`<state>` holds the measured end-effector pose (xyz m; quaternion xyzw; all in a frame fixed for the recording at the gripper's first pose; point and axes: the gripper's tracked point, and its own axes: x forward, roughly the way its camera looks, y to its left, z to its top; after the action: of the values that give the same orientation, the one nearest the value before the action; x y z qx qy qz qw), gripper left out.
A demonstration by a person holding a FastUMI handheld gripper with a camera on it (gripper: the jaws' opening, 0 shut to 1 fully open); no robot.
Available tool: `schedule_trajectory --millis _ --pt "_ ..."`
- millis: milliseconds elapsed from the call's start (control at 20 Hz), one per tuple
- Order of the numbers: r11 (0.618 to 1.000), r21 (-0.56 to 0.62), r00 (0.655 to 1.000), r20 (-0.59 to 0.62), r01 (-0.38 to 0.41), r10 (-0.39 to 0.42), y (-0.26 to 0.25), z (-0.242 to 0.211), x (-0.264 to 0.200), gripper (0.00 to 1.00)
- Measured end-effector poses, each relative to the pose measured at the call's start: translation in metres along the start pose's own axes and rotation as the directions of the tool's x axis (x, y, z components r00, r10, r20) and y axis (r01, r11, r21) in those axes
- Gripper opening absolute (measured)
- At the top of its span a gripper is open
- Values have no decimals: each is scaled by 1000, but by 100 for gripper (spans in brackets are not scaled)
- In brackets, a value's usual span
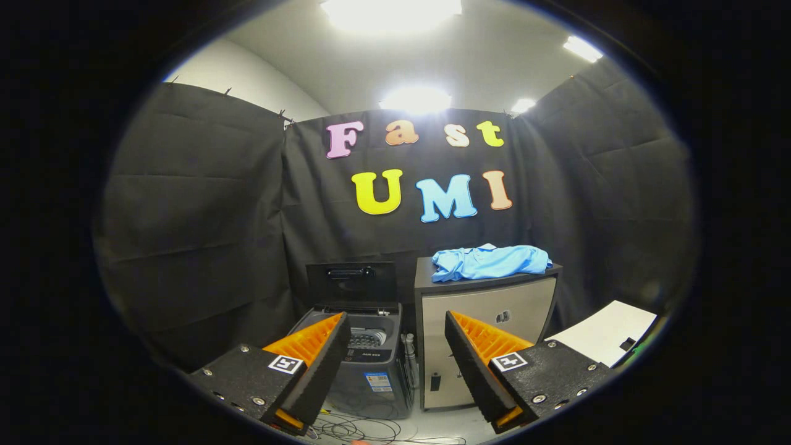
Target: Put the clothes into the washing machine and then close the washing machine lid.
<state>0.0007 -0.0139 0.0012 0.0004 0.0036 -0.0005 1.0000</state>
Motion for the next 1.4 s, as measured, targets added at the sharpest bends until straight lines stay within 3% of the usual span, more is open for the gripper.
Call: schedule_trajectory --millis 350,550,900,1400 --pt "1000 -10 1000 -16 -1 1 0 0 6 95" --pt "999 -37 995 -96 24 -27 -9 -9 26 95" --pt "985 -122 980 -143 119 -136 -38 1 107 95" --pt "962 42 948 -183 271 -259 -105 41 249 95"
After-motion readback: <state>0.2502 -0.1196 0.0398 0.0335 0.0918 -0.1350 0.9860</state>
